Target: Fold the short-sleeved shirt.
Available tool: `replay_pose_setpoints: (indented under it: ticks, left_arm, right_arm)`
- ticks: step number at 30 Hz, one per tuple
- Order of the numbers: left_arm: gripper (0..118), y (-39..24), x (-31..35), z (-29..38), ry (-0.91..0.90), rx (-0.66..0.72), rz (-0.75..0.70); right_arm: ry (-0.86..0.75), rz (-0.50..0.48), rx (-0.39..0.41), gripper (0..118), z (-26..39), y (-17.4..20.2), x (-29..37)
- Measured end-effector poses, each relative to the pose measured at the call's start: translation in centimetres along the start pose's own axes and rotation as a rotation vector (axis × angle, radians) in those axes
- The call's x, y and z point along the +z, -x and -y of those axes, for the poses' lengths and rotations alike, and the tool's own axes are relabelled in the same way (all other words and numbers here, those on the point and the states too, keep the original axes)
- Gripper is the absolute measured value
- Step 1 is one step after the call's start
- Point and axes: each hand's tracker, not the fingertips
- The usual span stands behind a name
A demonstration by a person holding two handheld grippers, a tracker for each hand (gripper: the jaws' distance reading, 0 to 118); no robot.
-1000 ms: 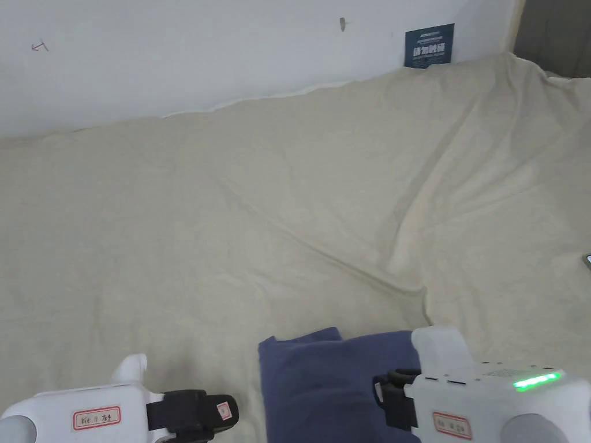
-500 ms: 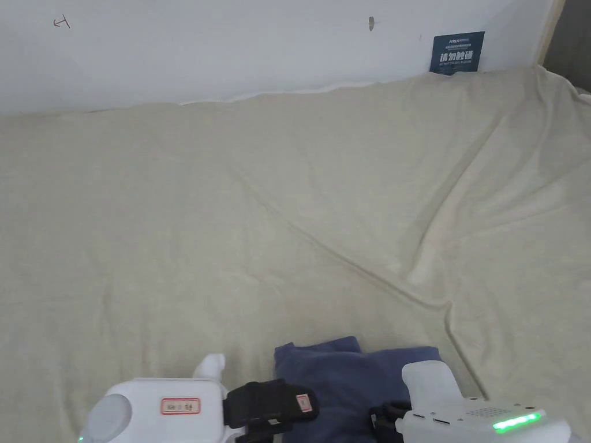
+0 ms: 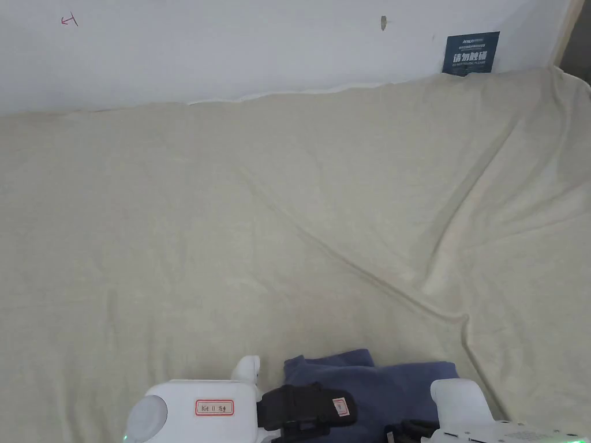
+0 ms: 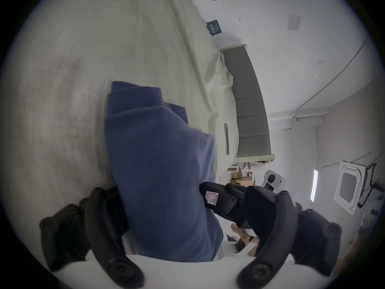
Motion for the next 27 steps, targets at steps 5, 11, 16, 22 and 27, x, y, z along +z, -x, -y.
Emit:
replay_pose_setpoints:
  ticks: [5, 11, 16, 22, 27]
  left_arm:
    - [24, 1.2, 0.9, 0.0, -0.027, 0.035, -0.058]
    - [24, 1.9, 2.8, 0.5, -0.044, 0.066, -0.076]
    - [23, 1.3, 8.6, 0.2, -0.086, -0.014, -0.192]
    - [23, 4.3, 20.1, -0.9, -0.205, 0.026, -0.349]
    - [23, 6.6, 29.9, -2.3, -0.273, 0.060, -0.502]
  right_arm:
    - [-0.003, 0.008, -0.001, 0, -0.4, 0.4, 0.3]
    - [-0.025, 0.046, 0.059, 0, -1.5, 1.7, 2.2]
    - [-0.077, 0.021, 0.075, 0, -3.2, 2.9, 3.6]
    - [-0.055, -0.014, 0.089, 0, -4.7, 5.6, 0.6]
    - [-0.014, -0.077, 0.150, 0, -6.6, 11.0, -4.9]
